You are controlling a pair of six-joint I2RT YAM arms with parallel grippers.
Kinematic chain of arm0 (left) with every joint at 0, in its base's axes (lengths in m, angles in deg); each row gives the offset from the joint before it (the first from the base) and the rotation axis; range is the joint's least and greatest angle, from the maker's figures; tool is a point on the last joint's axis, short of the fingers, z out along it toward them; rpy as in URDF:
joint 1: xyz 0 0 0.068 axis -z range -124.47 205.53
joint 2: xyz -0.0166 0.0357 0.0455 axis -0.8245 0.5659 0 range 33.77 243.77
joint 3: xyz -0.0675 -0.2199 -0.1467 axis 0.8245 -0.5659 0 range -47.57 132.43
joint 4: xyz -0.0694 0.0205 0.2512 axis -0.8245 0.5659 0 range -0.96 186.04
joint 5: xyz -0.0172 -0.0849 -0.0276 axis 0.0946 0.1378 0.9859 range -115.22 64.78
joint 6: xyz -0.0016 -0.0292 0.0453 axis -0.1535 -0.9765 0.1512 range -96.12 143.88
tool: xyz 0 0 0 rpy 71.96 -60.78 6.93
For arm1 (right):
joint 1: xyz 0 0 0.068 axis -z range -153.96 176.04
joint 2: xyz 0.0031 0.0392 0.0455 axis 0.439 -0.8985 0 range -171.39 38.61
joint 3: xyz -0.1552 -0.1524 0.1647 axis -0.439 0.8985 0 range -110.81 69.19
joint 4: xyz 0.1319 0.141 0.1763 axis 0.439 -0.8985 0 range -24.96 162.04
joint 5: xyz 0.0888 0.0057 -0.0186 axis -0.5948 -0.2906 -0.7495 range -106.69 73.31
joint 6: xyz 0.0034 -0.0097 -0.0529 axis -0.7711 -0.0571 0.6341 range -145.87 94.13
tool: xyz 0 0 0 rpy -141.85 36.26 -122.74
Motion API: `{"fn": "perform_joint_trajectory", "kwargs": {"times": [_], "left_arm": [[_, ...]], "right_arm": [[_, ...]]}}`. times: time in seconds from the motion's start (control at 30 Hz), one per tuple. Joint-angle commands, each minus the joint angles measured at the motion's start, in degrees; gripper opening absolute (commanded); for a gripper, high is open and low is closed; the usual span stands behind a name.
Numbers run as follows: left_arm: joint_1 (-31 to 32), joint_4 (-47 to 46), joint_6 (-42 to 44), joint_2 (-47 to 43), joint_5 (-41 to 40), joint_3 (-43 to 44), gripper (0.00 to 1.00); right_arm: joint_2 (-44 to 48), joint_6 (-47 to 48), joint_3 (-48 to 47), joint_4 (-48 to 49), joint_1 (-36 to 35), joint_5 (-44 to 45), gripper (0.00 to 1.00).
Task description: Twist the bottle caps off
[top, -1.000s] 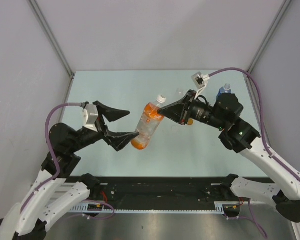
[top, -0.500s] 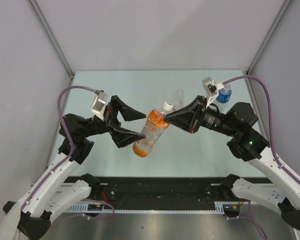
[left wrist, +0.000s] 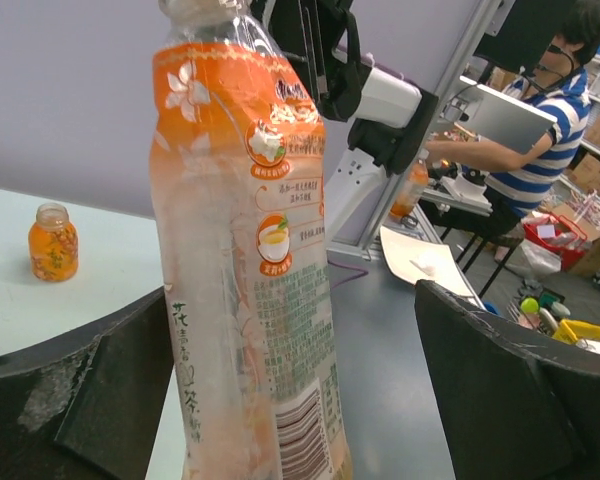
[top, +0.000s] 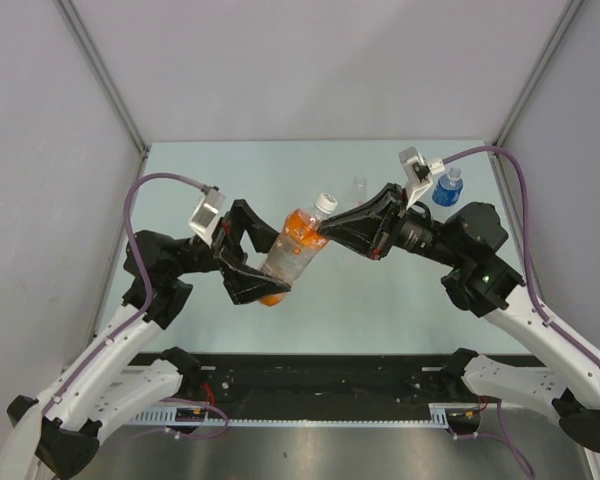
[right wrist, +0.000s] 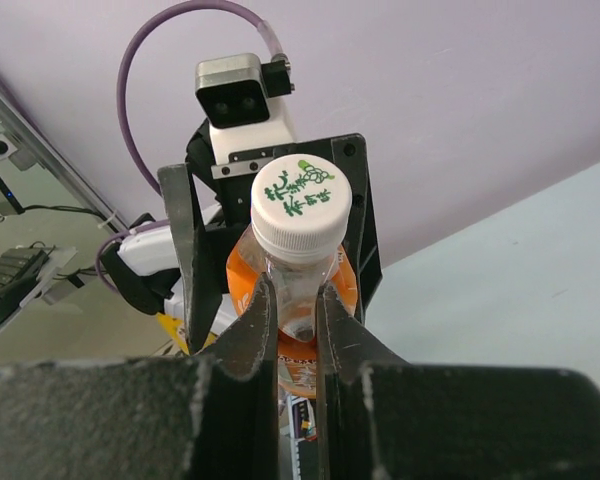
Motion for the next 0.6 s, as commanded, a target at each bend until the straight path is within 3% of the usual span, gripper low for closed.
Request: {"fn": "perform_joint_trajectory", "kwargs": {"times": [0.0, 0.07, 0.17, 0.23, 0.27, 0.37, 0.43, 0.53, 0.57], "left_arm": [[0.99, 0.61, 2.24, 0.06, 1.02, -0.03, 1.0], [1.17, 1.41, 2.77, 0.23, 1.28, 0.15, 0.99], [1.34, 1.58, 3.39, 0.5, 1.72, -0.03, 0.89], [1.52, 1.76, 3.65, 0.85, 1.89, -0.03, 0.75], [1.52, 1.85, 4.0, 0.85, 1.98, 0.06, 0.62], [1.61, 2.81, 4.79, 1.29, 2.24, 0.24, 0.42], [1.69, 3.34, 5.23, 1.37, 2.33, 0.32, 0.35], [1.78, 4.13, 5.94, 1.11, 1.98, 0.5, 0.33], [1.7, 4.57, 6.81, 0.94, 1.98, 0.76, 0.33]], "right_arm": [[-1.47, -1.44, -0.04, 7.9, -1.26, -0.21, 0.0], [-1.83, -1.62, -0.04, 8.69, -1.7, -0.03, 0.0], [-2.1, -1.7, -0.04, 9.3, -1.96, 0.15, 0.0], [-2.36, -1.79, -0.04, 9.48, -2.31, 0.15, 0.0], [-2.45, -1.71, -0.04, 9.57, -2.49, 0.15, 0.0], [-2.8, -1.71, -0.04, 9.48, -2.93, -0.03, 0.0], [-2.71, -1.44, -0.04, 9.13, -3.28, -0.12, 0.0], [-2.54, -0.92, -0.04, 8.17, -3.63, 0.14, 0.0], [-2.27, -0.74, -0.04, 7.82, -3.89, 0.49, 0.05]]}}
